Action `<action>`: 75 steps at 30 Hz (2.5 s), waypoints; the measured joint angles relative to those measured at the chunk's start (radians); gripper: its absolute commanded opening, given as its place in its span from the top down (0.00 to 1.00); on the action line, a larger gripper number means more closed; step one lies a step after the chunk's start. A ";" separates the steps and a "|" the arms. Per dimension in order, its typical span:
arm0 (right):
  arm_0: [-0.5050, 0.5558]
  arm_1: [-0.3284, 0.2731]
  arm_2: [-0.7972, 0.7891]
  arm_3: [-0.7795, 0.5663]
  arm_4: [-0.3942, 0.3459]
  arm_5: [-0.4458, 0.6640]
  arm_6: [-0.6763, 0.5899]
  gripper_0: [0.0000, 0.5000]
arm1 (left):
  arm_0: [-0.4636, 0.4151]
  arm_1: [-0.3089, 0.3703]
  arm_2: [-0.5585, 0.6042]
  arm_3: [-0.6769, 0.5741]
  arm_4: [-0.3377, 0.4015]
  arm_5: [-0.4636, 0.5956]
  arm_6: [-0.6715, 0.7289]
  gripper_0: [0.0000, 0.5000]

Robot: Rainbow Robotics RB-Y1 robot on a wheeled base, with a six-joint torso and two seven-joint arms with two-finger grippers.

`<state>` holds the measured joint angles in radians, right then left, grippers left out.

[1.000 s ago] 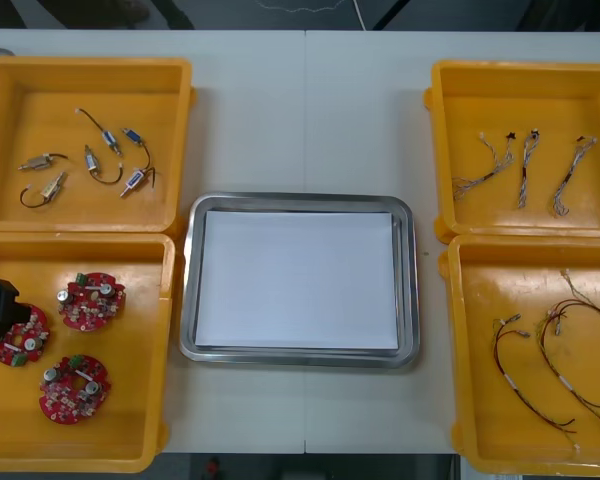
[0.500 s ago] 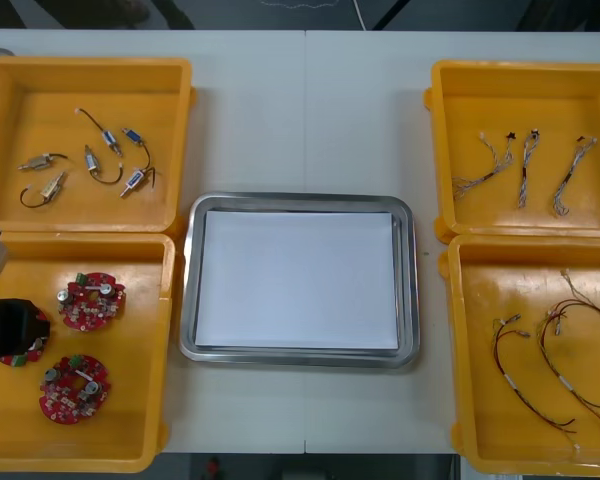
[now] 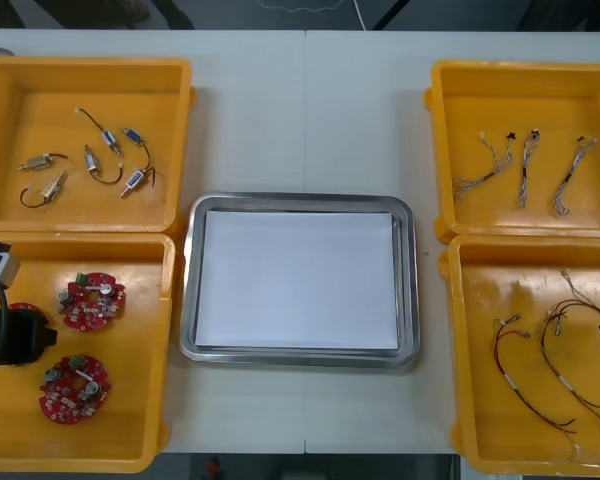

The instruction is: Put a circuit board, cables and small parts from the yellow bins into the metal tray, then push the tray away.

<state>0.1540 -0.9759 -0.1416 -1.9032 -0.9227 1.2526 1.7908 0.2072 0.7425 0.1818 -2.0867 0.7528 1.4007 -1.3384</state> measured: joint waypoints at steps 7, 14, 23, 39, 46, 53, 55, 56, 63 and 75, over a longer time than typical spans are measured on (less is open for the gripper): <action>-0.036 0.000 0.062 0.073 0.006 -0.040 0.034 0.00 | 0.010 0.000 -0.010 0.003 -0.004 -0.022 -0.001 0.00; -0.049 0.000 0.076 0.128 0.006 -0.071 0.041 0.00 | 0.011 0.000 -0.046 0.056 -0.012 -0.101 -0.001 0.00; -0.083 0.000 0.109 0.177 0.008 -0.093 0.049 0.00 | 0.021 0.000 -0.057 0.061 -0.019 -0.106 -0.002 0.96; -0.096 -0.002 0.137 0.210 0.011 -0.131 0.049 0.15 | 0.024 0.010 -0.056 0.061 -0.020 -0.103 -0.088 1.00; -0.098 -0.009 0.137 0.224 -0.004 -0.133 0.049 1.00 | 0.016 0.018 -0.016 0.020 -0.010 0.037 -0.089 1.00; -0.099 -0.011 0.137 0.226 -0.010 -0.133 0.049 1.00 | -0.030 0.018 0.046 -0.056 0.006 0.208 -0.089 1.00; -0.099 -0.013 0.137 0.224 -0.011 -0.128 0.049 1.00 | -0.058 0.018 0.054 -0.080 0.010 0.275 -0.089 1.00; -0.099 -0.014 0.136 0.222 -0.011 -0.123 0.049 1.00 | -0.074 0.018 0.056 -0.089 0.012 0.301 -0.089 1.00; -0.100 -0.015 0.082 0.151 -0.013 0.020 0.049 1.00 | -0.183 0.018 0.056 -0.157 0.040 0.453 -0.089 1.00; -0.100 -0.015 -0.139 -0.074 -0.048 0.299 0.048 1.00 | -0.393 0.019 -0.104 -0.215 0.070 0.510 -0.033 1.00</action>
<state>0.0538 -0.9909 -0.2805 -1.9774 -0.9709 1.5521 1.8391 -0.1863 0.7614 0.0776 -2.3021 0.8226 1.9110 -1.3716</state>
